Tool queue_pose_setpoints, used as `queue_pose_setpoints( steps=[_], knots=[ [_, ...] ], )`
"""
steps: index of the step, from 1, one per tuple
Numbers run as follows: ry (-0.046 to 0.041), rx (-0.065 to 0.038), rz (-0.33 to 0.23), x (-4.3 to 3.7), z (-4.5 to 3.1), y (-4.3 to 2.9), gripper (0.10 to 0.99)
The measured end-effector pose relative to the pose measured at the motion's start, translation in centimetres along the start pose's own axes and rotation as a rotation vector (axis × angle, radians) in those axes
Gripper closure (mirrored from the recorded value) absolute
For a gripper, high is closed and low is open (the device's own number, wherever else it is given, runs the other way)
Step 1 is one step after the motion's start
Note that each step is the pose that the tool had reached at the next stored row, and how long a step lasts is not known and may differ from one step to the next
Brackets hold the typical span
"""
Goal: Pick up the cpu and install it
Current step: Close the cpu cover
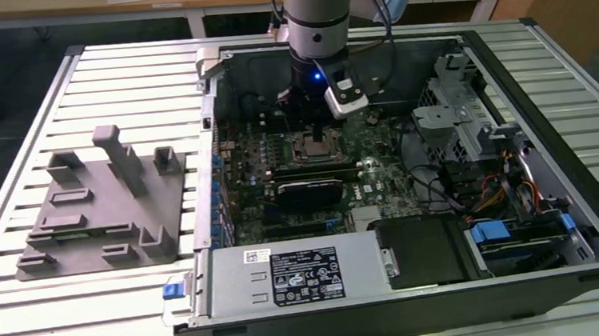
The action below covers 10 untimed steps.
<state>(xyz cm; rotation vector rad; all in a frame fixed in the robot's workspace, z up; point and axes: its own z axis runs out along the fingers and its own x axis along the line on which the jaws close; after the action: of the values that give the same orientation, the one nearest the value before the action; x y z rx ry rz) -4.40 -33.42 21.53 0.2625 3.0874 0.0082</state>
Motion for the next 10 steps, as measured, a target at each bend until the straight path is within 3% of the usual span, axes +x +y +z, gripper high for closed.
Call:
queue_pose_setpoints(
  steps=[6,10],
  knots=[
    [0.0006,-0.002,-0.098,0.00,0.03,0.00,0.980],
    [0.0005,-0.002,-0.099,0.01,0.03,0.00,0.980]
  ],
)
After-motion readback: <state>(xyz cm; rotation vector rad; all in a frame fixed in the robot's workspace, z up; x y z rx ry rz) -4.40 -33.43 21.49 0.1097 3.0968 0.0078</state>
